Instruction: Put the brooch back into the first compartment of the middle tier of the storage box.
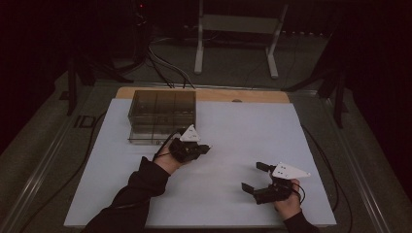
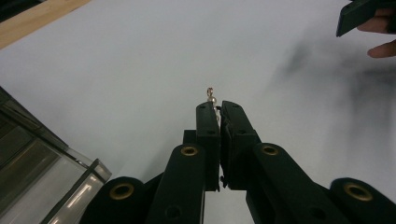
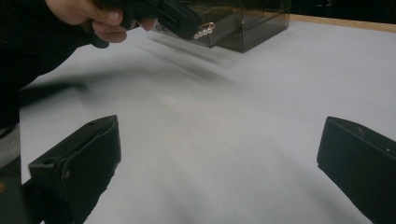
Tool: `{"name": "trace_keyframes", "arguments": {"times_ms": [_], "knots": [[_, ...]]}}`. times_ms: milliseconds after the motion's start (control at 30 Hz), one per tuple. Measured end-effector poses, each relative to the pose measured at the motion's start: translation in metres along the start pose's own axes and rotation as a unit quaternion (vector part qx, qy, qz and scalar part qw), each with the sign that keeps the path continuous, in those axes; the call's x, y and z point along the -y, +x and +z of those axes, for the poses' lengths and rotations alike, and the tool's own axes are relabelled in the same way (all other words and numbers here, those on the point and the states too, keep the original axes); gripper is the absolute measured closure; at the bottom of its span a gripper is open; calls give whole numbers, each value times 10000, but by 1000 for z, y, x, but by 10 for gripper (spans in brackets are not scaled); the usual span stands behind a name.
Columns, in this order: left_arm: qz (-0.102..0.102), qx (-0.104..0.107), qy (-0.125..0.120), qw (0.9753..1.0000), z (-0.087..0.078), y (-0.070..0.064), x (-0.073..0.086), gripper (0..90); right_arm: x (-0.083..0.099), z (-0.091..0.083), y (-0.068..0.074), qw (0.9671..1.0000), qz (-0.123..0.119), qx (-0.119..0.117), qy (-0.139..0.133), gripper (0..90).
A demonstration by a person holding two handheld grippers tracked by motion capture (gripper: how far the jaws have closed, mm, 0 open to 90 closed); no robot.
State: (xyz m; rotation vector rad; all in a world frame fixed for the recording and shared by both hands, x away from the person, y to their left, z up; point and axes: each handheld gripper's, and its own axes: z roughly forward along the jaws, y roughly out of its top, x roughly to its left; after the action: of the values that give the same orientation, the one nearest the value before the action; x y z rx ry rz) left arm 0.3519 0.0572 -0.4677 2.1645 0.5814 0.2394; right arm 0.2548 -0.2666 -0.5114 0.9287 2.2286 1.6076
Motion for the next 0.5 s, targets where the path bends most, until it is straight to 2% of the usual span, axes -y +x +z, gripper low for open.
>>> {"name": "trace_keyframes", "arguments": {"times_ms": [500], "knots": [[-143, -198, -25, 9997, -15, 11, 6, 879, 0, 0, 0, 10000, -1, 0, -4, 0]]}}
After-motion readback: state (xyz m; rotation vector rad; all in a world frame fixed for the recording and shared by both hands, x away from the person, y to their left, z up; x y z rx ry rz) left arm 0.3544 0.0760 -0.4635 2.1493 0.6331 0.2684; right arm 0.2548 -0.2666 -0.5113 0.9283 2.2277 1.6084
